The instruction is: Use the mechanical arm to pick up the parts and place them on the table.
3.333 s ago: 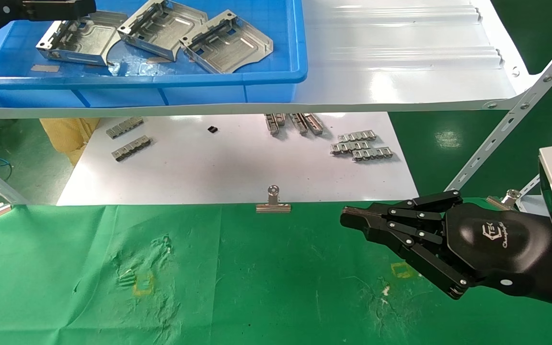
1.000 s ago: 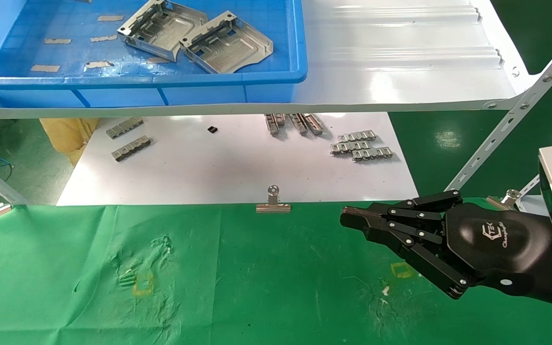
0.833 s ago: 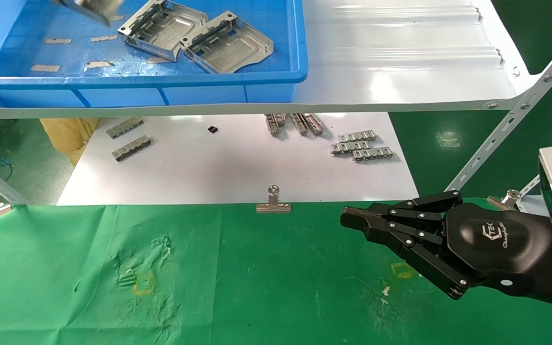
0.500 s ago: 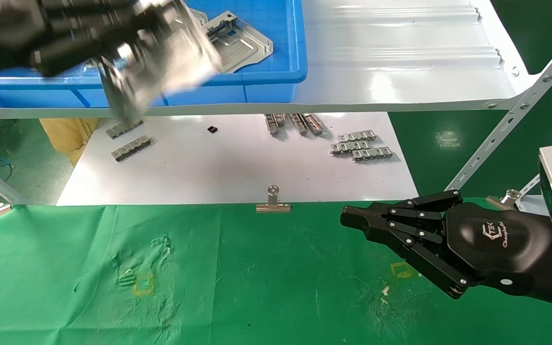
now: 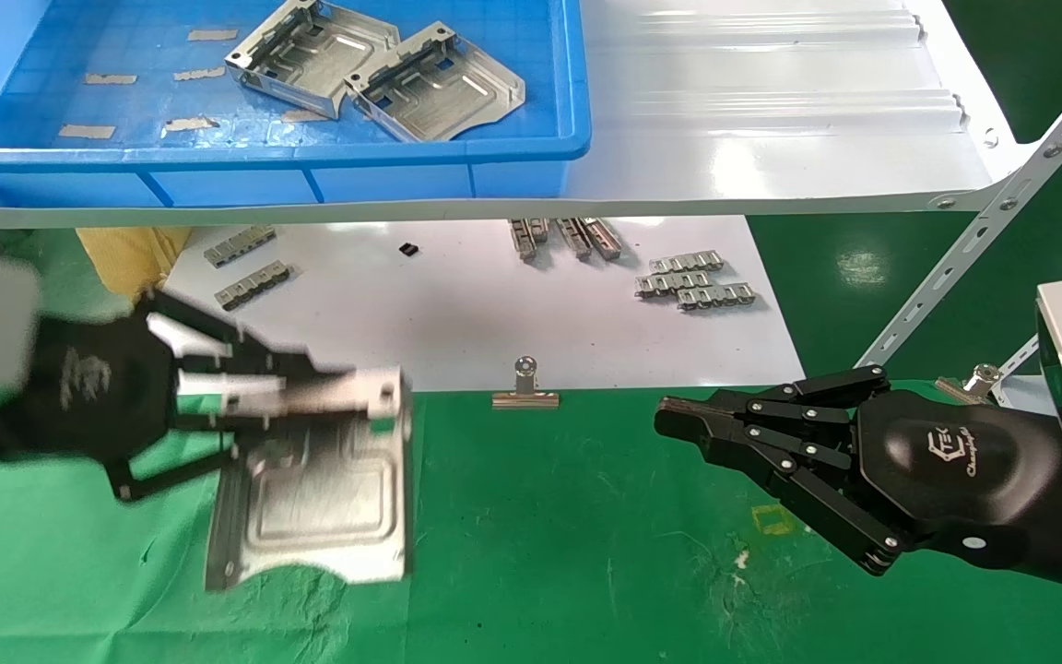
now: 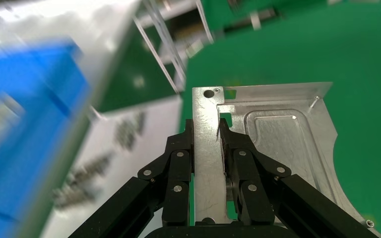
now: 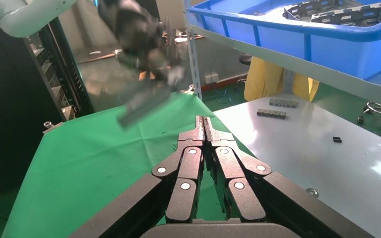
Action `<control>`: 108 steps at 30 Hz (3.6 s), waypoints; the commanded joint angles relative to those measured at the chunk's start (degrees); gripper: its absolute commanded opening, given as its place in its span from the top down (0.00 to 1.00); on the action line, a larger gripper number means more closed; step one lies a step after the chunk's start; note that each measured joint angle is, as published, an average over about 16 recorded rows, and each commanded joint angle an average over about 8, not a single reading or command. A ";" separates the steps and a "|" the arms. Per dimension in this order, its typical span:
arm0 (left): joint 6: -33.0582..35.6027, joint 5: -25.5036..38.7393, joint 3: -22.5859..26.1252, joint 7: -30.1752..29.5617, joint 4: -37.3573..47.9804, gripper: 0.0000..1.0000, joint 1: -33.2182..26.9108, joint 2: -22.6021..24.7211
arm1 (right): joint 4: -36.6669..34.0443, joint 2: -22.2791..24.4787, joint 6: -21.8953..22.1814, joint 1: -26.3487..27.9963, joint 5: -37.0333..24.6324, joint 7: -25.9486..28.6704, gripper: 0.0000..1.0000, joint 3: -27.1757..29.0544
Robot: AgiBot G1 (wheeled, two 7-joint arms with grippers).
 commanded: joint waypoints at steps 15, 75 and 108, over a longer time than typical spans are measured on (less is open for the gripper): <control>-14.39 12.65 6.32 6.70 -4.68 1.00 11.21 -0.78 | 0.00 0.00 0.00 0.00 0.00 0.00 1.00 0.00; -23.25 18.74 7.15 12.91 -4.04 0.00 14.90 -0.05 | 0.00 0.00 0.00 0.00 0.00 0.00 1.00 0.00; -9.73 3.40 3.08 3.94 -7.09 0.00 14.89 -4.09 | 0.00 0.00 0.00 0.00 0.00 0.00 0.61 0.00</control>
